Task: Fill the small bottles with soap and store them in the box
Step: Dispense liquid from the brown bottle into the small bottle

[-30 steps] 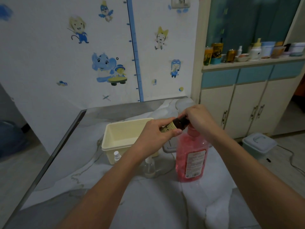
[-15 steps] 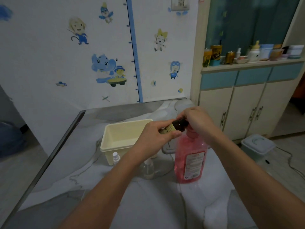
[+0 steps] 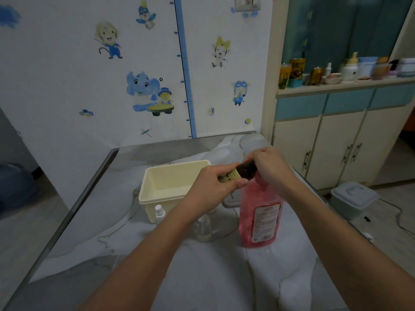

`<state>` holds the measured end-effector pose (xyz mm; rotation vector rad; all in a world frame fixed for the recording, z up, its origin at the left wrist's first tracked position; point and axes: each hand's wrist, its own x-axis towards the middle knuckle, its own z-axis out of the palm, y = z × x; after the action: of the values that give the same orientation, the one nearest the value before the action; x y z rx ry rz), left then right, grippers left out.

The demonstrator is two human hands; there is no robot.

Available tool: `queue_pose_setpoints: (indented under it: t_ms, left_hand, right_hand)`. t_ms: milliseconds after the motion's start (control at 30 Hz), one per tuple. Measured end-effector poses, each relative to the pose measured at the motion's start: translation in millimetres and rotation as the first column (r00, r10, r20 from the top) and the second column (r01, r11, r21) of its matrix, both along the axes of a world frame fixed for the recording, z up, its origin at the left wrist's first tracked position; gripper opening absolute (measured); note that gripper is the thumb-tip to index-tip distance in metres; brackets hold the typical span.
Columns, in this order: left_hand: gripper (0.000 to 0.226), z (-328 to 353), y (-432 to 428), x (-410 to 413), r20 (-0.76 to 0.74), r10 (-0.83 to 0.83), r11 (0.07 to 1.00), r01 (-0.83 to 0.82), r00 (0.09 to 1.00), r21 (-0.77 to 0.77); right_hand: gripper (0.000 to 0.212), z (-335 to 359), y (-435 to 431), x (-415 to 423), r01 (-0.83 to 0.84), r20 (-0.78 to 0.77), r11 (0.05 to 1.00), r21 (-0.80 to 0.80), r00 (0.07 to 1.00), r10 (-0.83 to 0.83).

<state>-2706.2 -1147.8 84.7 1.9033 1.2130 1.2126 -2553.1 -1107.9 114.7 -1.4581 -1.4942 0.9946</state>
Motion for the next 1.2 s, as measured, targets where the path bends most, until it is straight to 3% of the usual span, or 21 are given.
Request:
queue_pose_setpoints:
  t_ms: [100,167,233,300,367,867,1133,1167,1200]
  left_hand:
    - [0.035,8,-1,-1,0.007,-0.004,1.000,0.004,1.000,0.024]
    - [0.036,10,0,-1,-0.002,-0.008,1.000,0.008,1.000,0.029]
    - [0.036,7,0,-1,-0.005,-0.009,1.000,0.009,1.000,0.027]
    - [0.036,2,1,0,0.005,-0.008,1.000,0.008,1.000,0.011]
    - [0.037,-3,1,1,0.021,-0.006,1.000,0.006,1.000,-0.005]
    - [0.035,6,2,-2,-0.010,-0.015,1.000,0.015,1.000,0.019]
    - [0.035,-6,4,0,0.025,-0.015,0.999,0.016,1.000,-0.035]
    - [0.035,-5,3,0,0.018,-0.019,0.999,0.020,1.000,-0.038]
    - [0.035,-4,2,0,0.011,-0.023,0.999,0.024,1.000,-0.041]
  right_hand:
    - [0.022,14,-3,-1,-0.010,-0.044,1.000,0.011,0.999,0.011]
    - [0.010,17,-2,-1,-0.037,0.042,0.999,0.028,0.998,0.036]
    - [0.023,13,-3,-2,0.017,0.126,0.998,0.059,0.992,-0.024]
    - [0.013,6,-2,-4,-0.004,0.082,0.999,0.052,0.997,0.000]
    - [0.027,2,-3,-4,0.071,-0.001,0.996,0.059,0.997,-0.071]
    - [0.020,5,6,-1,0.004,-0.064,1.000,0.025,0.998,-0.002]
    - [0.027,-8,9,-1,0.042,0.038,0.999,0.025,0.998,-0.043]
    - [0.025,-6,7,0,0.015,0.091,0.999,0.046,0.996,-0.019]
    - [0.022,-3,6,1,-0.039,0.255,0.997,0.073,0.967,0.019]
